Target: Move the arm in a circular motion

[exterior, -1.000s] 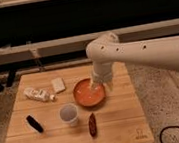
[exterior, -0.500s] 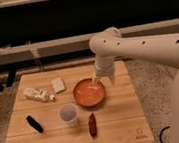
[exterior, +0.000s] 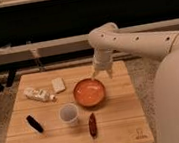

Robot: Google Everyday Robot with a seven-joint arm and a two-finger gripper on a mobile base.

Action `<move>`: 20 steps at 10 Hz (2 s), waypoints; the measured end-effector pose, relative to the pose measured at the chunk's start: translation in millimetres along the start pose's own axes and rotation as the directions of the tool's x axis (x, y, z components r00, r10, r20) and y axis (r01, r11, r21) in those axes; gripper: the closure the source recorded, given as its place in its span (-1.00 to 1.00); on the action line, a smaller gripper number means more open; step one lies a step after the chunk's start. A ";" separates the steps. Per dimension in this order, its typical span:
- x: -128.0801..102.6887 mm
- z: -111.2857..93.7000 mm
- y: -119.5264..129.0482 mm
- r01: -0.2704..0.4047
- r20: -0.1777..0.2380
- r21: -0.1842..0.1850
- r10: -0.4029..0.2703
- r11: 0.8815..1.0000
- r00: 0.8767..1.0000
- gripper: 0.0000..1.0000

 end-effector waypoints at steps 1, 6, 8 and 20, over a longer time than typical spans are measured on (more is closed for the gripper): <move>-4.7 1.0 5.4 0.007 0.001 0.003 -0.007 1.000 1.000 -0.30; -39.5 6.5 42.0 0.069 -0.002 0.021 -0.069 0.997 0.998 -0.30; -47.7 7.6 56.7 0.096 -0.002 0.034 -0.096 0.995 0.995 -0.30; -55.6 9.4 123.9 0.206 -0.017 0.064 -0.205 0.977 0.979 -0.30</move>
